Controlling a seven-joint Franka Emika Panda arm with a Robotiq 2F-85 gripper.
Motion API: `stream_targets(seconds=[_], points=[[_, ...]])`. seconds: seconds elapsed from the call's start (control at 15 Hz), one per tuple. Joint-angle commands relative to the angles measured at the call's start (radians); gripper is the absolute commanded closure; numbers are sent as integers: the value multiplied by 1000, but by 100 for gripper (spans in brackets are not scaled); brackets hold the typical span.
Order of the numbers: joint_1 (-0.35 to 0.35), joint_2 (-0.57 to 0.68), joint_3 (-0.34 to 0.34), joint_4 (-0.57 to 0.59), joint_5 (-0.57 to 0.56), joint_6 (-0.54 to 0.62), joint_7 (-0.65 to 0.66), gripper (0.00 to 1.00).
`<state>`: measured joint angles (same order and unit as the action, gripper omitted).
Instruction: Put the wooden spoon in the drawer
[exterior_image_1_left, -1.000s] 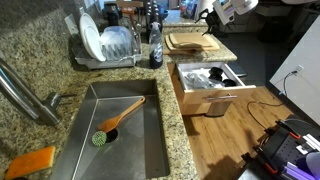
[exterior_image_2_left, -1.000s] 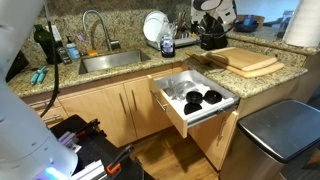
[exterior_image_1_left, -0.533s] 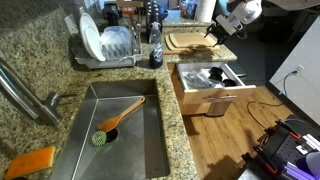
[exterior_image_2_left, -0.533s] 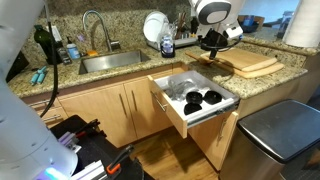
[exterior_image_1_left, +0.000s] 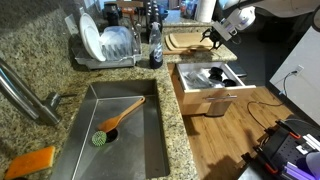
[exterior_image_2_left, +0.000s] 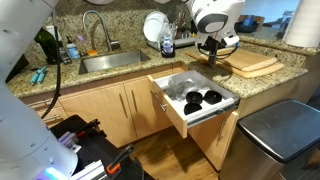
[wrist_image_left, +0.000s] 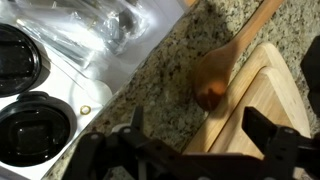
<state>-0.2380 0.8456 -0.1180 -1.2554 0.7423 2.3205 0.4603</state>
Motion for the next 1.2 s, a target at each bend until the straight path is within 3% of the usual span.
stream_targets(seconds=[0.0, 0.07, 0.2, 0.4, 0.47, 0.6, 0.67, 0.87, 1.07, 1.13], points=[[-18, 14, 24, 13, -17, 2, -5, 0], [-20, 22, 26, 22, -17, 2, -9, 0], [-73, 8, 90, 36, 17, -150, -87, 0], [-97, 20, 101, 84, -10, -348, -110, 0], [-62, 25, 76, 64, -1, -247, -80, 0], [-74, 25, 76, 80, 0, -314, -91, 0], [-46, 24, 47, 73, -36, -236, -112, 0], [-34, 51, 24, 100, -137, -141, -165, 0], [-43, 79, 37, 111, -223, -13, -226, 0], [-58, 44, 61, 82, -213, -71, -172, 0]])
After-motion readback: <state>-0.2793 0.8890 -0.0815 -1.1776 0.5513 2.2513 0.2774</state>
